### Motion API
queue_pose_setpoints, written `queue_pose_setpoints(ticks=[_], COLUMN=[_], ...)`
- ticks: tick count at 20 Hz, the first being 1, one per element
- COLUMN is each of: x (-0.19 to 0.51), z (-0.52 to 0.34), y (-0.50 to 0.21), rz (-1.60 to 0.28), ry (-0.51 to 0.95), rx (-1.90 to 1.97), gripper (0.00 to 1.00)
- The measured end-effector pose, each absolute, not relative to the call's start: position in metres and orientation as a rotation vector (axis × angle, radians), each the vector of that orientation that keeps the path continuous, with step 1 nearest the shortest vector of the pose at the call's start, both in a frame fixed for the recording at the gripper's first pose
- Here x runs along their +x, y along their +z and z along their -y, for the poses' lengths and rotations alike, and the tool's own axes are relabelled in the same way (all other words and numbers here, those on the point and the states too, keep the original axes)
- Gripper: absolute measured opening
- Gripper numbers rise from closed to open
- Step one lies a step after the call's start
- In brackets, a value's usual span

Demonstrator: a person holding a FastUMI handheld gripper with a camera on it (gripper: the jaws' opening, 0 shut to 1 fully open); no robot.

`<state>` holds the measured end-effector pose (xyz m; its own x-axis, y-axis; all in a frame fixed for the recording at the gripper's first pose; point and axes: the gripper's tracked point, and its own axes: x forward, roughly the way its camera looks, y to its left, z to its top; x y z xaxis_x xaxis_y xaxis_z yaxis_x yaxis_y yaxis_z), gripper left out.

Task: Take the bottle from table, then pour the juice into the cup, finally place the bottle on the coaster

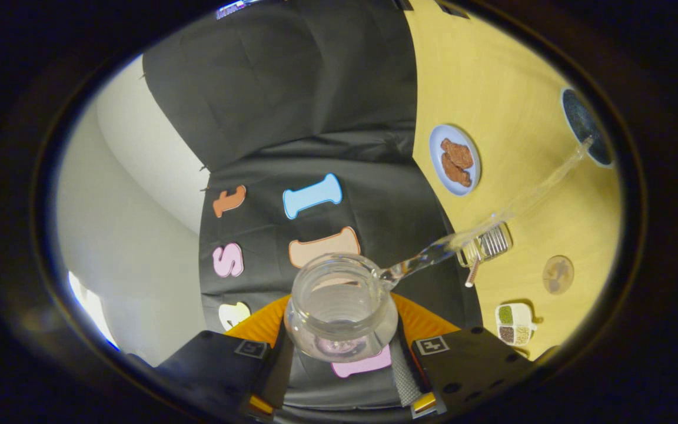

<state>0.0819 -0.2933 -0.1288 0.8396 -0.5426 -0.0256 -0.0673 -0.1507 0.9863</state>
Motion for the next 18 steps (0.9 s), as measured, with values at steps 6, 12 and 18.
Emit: queue_pose_setpoints(ticks=[6, 12, 18], x=[0.0827, 0.0858, 0.0876], z=[0.2966, 0.2978, 0.3010], y=[-0.1276, -0.1278, -0.1241], rz=[0.493, 0.500, 0.523], ry=[-0.447, -0.453, -0.457], rx=[1.698, 1.708, 1.717], gripper=[0.75, 0.75, 0.75])
